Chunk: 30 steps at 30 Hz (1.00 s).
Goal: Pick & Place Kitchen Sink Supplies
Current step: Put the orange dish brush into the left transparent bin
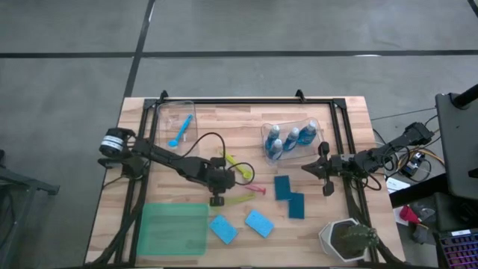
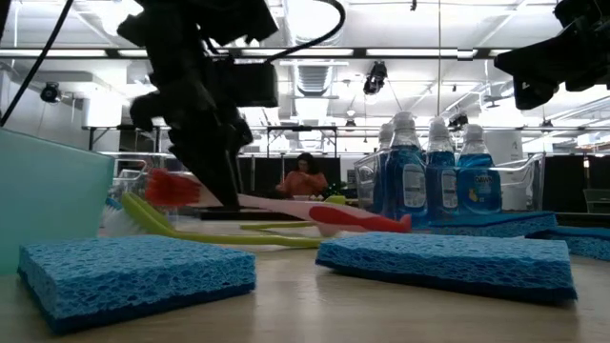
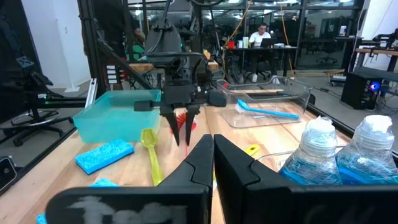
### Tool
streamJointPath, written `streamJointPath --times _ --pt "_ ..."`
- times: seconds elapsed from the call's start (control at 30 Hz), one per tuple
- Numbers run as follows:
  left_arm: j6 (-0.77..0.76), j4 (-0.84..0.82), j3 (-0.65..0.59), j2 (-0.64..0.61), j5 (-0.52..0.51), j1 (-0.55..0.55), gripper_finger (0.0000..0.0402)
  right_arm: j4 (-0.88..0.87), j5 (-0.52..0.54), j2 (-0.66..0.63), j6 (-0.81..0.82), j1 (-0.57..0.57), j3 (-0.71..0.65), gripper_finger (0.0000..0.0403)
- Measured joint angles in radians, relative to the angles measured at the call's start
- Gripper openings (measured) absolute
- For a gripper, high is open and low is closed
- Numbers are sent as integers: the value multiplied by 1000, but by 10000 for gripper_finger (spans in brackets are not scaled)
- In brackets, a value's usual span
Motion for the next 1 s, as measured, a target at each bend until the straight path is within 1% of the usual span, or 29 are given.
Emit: streamJointPath --times 0.1,0.2,0.3,0.4,0.47,0.67,0.73,0.87,0.93,1.0 --pt "-13 -44 -5 -43 -6 0 50 0 0 0 -1 0 0 8" --pt "-27 -104 -6 -91 -13 0 57 0 0 0 0 0 0 8" --pt "-44 -175 -6 -144 -67 0 59 0 0 -1 1 0 0 8" --pt "-64 -260 -6 -200 -145 0 55 0 0 -1 0 0 0 8" --pt "-97 -319 -7 -239 -214 0 52 0 0 -1 1 0 0 8" --pt "-242 -439 -10 -351 -482 -2 59 0 0 0 -1 0 0 8" --pt "-279 -457 -16 -385 -531 -1 60 0 0 0 0 0 0 8" --pt "-319 -478 -47 -446 -574 -2 55 0 0 0 1 0 0 8" --pt "-371 -496 -66 -471 -609 -1 53 0 0 0 -1 0 0 8" --pt "-456 -525 -86 -492 -677 -1 54 0 0 0 1 0 0 8"
